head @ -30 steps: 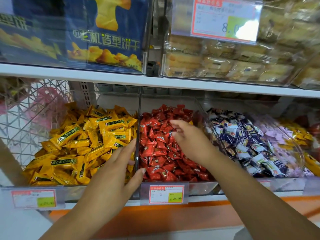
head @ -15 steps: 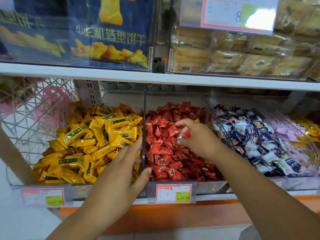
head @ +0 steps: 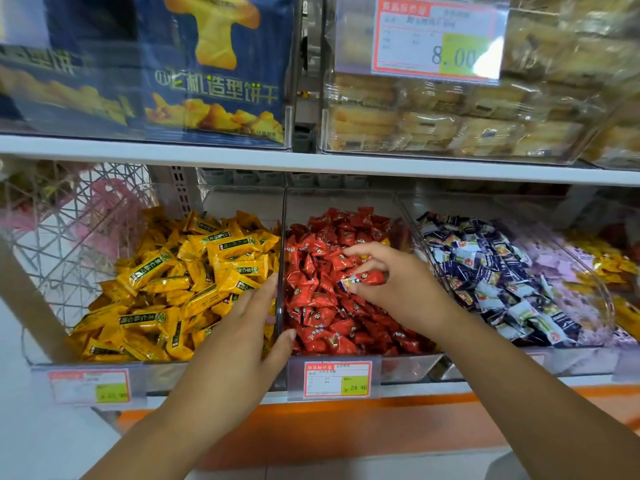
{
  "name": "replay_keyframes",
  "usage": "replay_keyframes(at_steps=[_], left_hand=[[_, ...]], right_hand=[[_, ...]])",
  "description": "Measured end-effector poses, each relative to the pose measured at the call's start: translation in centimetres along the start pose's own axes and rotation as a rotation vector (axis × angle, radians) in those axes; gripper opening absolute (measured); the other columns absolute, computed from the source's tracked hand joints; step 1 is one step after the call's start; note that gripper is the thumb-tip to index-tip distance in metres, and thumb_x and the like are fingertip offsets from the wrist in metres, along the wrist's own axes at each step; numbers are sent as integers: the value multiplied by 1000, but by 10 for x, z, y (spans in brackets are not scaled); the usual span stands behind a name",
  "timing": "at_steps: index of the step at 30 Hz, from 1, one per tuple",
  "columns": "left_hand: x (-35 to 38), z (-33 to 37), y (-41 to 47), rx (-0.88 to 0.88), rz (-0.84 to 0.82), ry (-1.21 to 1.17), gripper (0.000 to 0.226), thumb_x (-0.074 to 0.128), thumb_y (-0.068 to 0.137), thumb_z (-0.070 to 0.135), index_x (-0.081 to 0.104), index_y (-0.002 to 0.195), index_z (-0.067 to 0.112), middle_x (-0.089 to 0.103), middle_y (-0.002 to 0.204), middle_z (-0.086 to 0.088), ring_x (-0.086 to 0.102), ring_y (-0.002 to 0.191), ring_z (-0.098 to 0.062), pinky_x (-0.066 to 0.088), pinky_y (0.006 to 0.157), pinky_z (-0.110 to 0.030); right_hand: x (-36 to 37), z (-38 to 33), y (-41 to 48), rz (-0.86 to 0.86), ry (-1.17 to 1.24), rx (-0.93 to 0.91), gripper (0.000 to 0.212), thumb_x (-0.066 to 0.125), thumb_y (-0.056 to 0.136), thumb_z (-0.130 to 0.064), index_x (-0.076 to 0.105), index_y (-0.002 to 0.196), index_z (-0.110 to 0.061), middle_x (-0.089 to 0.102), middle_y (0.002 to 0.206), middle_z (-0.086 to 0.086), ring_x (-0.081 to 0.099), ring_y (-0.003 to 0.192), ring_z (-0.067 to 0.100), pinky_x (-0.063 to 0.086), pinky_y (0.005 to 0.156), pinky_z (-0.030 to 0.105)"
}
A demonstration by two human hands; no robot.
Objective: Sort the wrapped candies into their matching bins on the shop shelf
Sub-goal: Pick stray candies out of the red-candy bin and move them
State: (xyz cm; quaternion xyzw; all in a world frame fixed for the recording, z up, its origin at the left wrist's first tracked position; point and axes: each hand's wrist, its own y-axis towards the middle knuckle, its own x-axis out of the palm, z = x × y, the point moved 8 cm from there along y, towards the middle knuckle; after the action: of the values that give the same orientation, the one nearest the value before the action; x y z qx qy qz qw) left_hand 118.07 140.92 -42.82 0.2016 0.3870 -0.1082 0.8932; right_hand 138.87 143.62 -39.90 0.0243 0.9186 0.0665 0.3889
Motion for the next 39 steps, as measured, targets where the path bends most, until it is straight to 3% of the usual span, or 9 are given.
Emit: replay_keyframes(at_steps=[4,9,15,20,23,28,32,35,39], left_hand=[[1,0,-1,-26,-11,15,75,50,94,42,3,152,42,35,138,20,41,124,-2,42,97,-23],[3,-3,-4,-56,-27,56,75,49,95,45,0,152,43,35,145,14,38,130,-7,42,100,-28],[-2,5,-1,-42,14,47,69,55,94,37,17,151,39,39,135,20,43,122,-2,42,96,-23],[-10,19,6,-31,123,90,60,58,92,32,34,147,28,39,121,19,43,119,-10,41,96,-25],[-16,30,14,25,243,193,60,61,90,30,40,145,19,46,131,7,39,123,-14,34,102,-29],[7,70,46,246,212,392,43,58,90,35,58,130,18,59,126,1,52,119,-22,46,97,-44],[40,90,99,217,38,312,50,57,93,32,47,141,22,53,137,2,50,124,-20,41,106,-37],[80,80,145,114,-179,162,56,60,94,31,41,145,21,52,140,-1,52,123,-17,40,105,-29],[123,59,180,58,-305,208,70,73,84,30,41,145,17,51,142,-7,49,127,-24,40,105,-29]], right_hand=[[12,-1,3,-64,-23,-2,58,73,84,-23,47,131,-43,64,102,-14,64,89,7,47,84,18],[13,-5,1,-89,-12,-18,72,72,83,-18,35,142,-36,59,103,-10,54,61,4,48,66,20],[-20,-15,-8,32,-89,-66,43,67,89,-19,55,127,-35,57,97,-20,51,62,-5,39,58,8],[-109,7,-23,517,-221,-32,22,63,92,-19,67,114,-19,65,108,-3,54,94,8,44,87,27],[-120,32,-32,481,-381,89,29,59,94,-25,65,121,-17,62,124,9,43,119,29,32,101,37],[-58,34,-47,139,-313,-35,45,50,94,-44,47,138,-36,23,154,-15,7,146,6,7,115,27],[-32,45,-57,93,-265,-46,65,43,97,-44,3,148,-50,-15,153,-35,0,141,-11,20,115,25],[-35,48,-56,167,-159,-8,72,43,98,-38,-10,144,-51,0,150,-39,-1,125,-32,22,108,9],[-45,61,-56,246,5,114,63,51,97,-31,18,150,-35,29,107,-47,31,93,-39,31,75,-8]])
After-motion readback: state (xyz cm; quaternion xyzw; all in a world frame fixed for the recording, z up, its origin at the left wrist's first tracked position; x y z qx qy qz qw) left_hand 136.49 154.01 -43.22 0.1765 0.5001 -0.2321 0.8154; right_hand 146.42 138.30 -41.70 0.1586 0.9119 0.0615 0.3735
